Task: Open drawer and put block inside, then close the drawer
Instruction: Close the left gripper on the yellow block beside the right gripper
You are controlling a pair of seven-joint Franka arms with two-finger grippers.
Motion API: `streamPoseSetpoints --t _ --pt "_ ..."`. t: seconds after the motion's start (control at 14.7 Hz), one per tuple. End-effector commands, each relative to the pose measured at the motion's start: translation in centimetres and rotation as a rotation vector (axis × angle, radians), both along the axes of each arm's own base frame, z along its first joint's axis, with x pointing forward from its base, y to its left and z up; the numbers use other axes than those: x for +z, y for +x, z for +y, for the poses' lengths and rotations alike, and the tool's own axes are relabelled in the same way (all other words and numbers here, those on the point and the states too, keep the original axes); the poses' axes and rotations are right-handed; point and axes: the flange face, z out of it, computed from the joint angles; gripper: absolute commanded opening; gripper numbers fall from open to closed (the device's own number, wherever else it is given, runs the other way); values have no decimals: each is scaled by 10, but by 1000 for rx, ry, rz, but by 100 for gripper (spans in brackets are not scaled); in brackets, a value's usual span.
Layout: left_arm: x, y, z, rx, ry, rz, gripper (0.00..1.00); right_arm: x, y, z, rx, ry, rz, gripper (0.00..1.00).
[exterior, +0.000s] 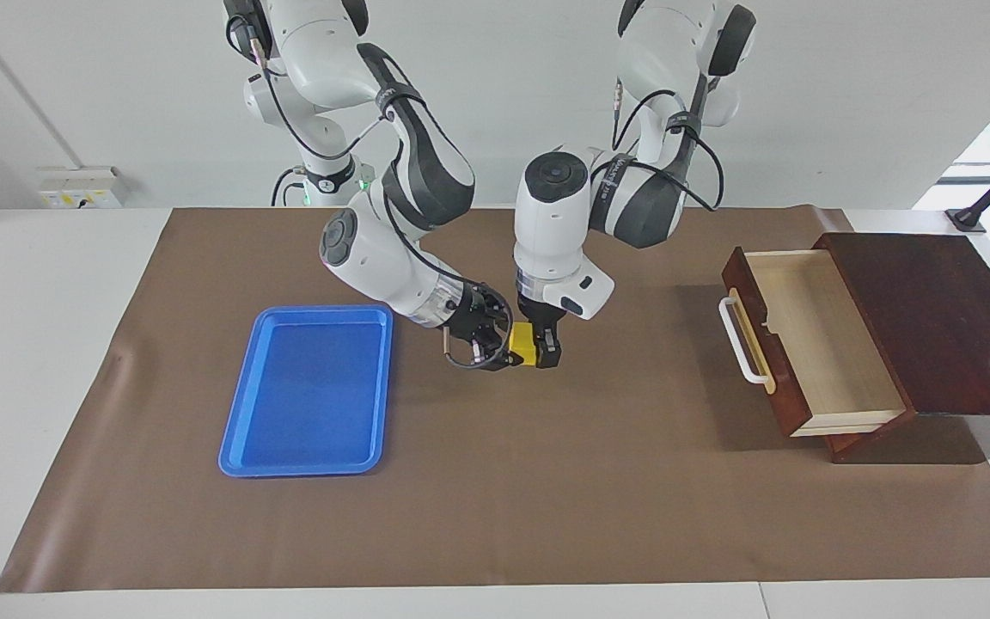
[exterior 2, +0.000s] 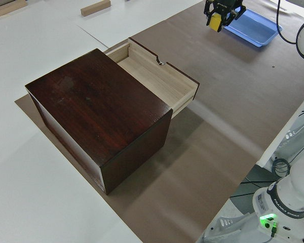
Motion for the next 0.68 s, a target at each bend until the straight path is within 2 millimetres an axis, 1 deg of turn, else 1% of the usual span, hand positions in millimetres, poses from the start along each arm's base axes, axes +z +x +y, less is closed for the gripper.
streamPoseSetpoints --t 0.0,0.07,0.14,0.2,0.27,0.41,0.48,0.61 --pt "8 5 3 -9 4 -23 0 7 -4 -1 -19 11 29 6" --pt "13 6 5 -6 0 -26 0 7 -4 -1 -18 9 29 7" --pt "14 5 5 -6 0 -26 0 7 -4 -1 -20 11 30 14" --pt "14 6 6 -4 0 -26 0 8 -4 -1 -24 11 32 35" --pt "15 6 6 -4 0 -26 0 7 -4 -1 -35 11 39 59" --pt "16 7 8 -1 0 -27 0 8 -3 0 -40 12 42 81" --pt "16 7 8 -1 -1 -29 0 9 -4 0 -39 12 42 82" --pt "16 7 9 0 0 -28 0 9 -4 0 -39 12 42 83"
